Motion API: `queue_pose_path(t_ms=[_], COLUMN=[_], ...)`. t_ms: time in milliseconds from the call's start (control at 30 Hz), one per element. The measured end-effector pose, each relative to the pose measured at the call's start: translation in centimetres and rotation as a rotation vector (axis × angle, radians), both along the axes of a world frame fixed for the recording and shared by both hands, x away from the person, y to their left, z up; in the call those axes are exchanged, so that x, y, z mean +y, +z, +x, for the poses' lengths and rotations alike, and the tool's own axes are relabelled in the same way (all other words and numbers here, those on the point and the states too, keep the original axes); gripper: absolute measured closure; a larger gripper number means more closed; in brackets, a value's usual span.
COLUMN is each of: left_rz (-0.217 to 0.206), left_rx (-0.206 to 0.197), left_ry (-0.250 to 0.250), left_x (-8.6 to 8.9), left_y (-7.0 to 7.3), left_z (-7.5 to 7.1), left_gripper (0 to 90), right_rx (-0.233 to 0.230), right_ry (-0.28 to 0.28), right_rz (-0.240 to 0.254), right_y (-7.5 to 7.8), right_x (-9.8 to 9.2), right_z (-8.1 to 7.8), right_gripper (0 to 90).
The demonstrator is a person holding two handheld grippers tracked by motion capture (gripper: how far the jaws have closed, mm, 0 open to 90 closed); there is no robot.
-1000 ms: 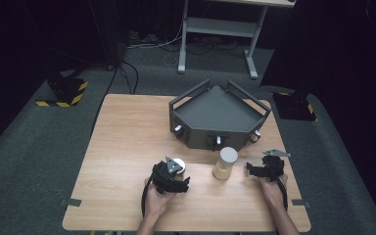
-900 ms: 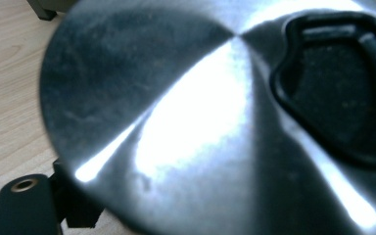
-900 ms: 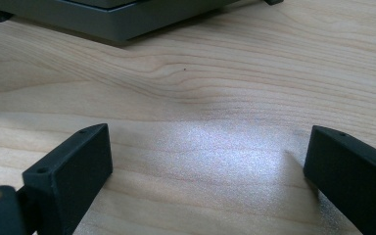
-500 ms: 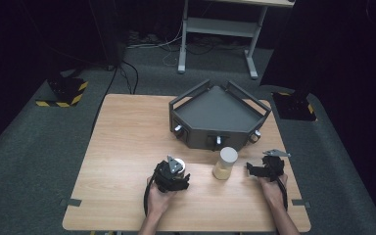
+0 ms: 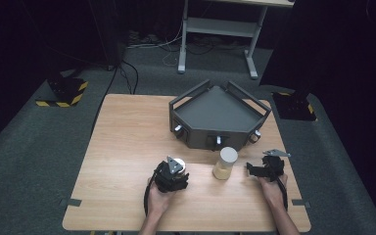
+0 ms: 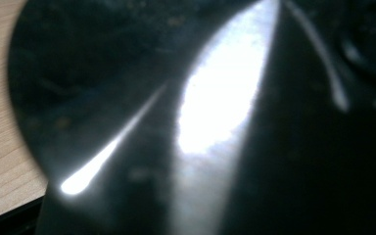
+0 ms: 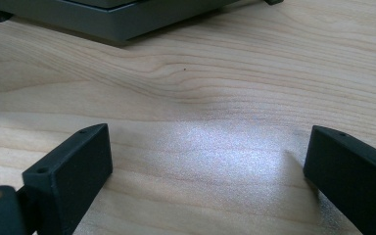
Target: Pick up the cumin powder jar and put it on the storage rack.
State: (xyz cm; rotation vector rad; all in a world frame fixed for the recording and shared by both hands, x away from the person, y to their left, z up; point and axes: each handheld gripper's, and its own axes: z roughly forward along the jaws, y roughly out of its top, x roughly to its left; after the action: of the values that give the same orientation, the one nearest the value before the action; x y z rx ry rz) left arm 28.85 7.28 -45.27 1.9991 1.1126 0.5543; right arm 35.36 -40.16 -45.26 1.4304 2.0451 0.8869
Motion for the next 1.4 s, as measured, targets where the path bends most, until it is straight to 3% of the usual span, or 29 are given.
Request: queue_pose_path(t_ms=[467,500,667,800,867,900,1100,1133,1267,1300,1333,1367,1400], left_rz=[-0.009,-0.047,-0.060,-0.070,-0.013,-0.013,-0.023,-0.083,-0.066,-0.088,-0.033,-0.237,-0.352], left_rx=[0.000,-0.023,-0.028,-0.037,-0.010,-0.010,-0.008,-0.038,-0.031,-0.047,-0.026,-0.057,-0.085], left_ry=[0.012,0.039,0.035,0.025,-0.029,-0.029,-0.054,-0.017,-0.045,-0.031,-0.069,0.049,0.130], left_x=[-0.1,-0.3,-0.3,-0.4,0.1,0.1,0.0,-0.4,-0.5,-0.8,-0.6,-1.8,-3.1], left_y=[0.1,-0.6,0.0,0.7,2.3,2.3,3.8,3.0,4.6,4.5,5.6,3.8,2.9], left_z=[0.1,-0.2,-0.1,-0.1,0.6,0.6,1.5,1.2,2.1,2.0,2.5,1.5,1.0], left_gripper=[31.5,31.5,31.5,31.5,31.5,31.5,31.6,31.6,31.6,31.6,31.6,31.6,31.6], right_rx=[0.000,0.000,0.000,-0.001,0.000,0.000,-0.001,-0.001,-0.001,0.000,-0.001,0.000,0.000], right_ry=[0.000,0.000,-0.001,-0.001,-0.001,-0.001,-0.001,-0.002,-0.002,-0.003,-0.001,-0.002,-0.002], right_rz=[0.000,0.000,0.000,0.000,0.001,0.001,0.001,0.001,0.001,0.002,0.000,0.001,0.001], right_y=[0.0,0.0,0.0,0.0,0.0,0.0,0.0,0.0,0.0,0.0,0.0,0.0,0.0], right_x=[0.0,0.0,0.0,0.0,0.0,0.0,0.0,0.0,0.0,0.0,0.0,0.0,0.0], right_z=[0.0,0.0,0.0,0.0,0.0,0.0,0.0,0.0,0.0,0.0,0.0,0.0,0.0], right_gripper=[3.2,3.2,3.3,3.3,3.3,3.3,3.4,3.4,3.4,3.4,3.4,3.4,3.4])
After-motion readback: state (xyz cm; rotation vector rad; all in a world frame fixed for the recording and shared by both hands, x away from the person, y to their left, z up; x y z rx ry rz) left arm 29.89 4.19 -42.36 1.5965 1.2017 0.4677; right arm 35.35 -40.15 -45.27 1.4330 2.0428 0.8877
